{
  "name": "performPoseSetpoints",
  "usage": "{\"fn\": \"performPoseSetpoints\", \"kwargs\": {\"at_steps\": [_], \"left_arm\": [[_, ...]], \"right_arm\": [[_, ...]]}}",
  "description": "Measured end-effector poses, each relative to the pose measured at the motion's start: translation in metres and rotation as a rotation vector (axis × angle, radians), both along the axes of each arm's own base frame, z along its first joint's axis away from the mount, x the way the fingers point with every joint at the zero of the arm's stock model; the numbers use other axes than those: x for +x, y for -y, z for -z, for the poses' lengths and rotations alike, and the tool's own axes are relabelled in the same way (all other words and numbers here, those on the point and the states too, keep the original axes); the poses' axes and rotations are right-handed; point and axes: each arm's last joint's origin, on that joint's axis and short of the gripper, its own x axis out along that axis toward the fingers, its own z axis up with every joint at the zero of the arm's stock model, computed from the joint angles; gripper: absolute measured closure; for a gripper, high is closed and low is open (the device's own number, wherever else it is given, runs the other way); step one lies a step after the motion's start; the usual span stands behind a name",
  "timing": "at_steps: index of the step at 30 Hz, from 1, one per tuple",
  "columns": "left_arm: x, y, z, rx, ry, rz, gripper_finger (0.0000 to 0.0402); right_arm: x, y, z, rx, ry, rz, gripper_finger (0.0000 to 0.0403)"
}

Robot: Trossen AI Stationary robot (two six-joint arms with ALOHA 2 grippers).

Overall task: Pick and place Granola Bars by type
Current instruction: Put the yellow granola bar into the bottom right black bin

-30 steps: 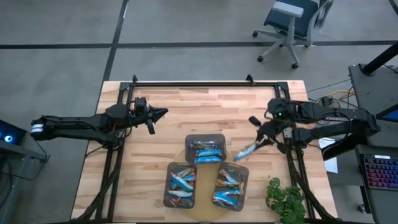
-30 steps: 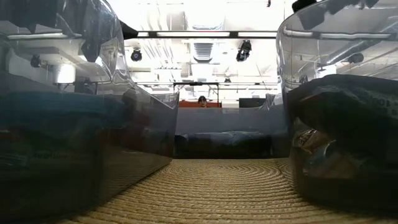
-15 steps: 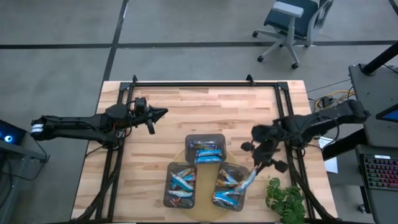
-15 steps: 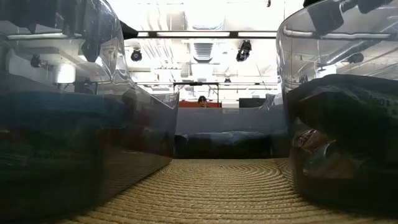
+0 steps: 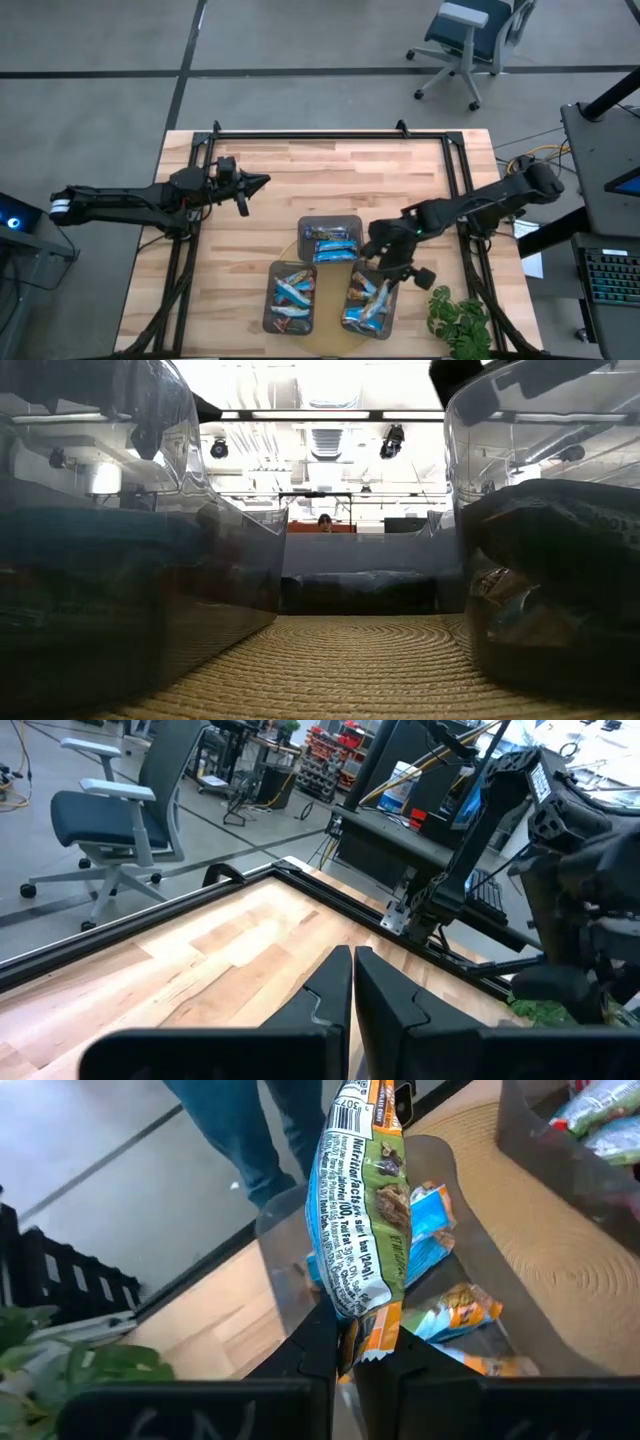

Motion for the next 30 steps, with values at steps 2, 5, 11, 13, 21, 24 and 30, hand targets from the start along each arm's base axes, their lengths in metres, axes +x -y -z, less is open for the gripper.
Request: {"fn": "performPoseSetpoints", "kwargs": {"at_steps": [2,5,11,13,21,24,30], "left_arm": [[0.0,0.0,0.0,0.0,-0.001,0.007,0.0402],[0.0,0.0,0.001,0.001,-0.008,0.017,0.0402],[0.0,0.001,0.002,0.0,-0.015,0.023,0.0402],[0.0,0.001,0.002,0.0,-0.021,0.023,0.0402],[0.0,0.001,0.003,0.0,-0.026,0.023,0.0402],[0.0,0.001,0.003,0.0,-0.026,0.023,0.0402],[0.0,0.001,0.003,0.0,-0.025,0.024,0.0402]], "right_arm": [[0.006,-0.003,0.004,-0.011,0.006,-0.023,0.0386],[0.013,-0.006,0.009,-0.025,0.018,-0.054,0.0386],[0.013,-0.01,0.019,-0.044,-0.032,-0.08,0.0386],[0.01,-0.01,0.021,-0.047,-0.042,-0.083,0.0386],[0.008,-0.01,0.023,-0.043,-0.081,-0.062,0.0386],[0.008,-0.01,0.023,-0.045,-0.076,-0.067,0.0386],[0.008,-0.01,0.024,-0.046,-0.082,-0.067,0.0386]]}}
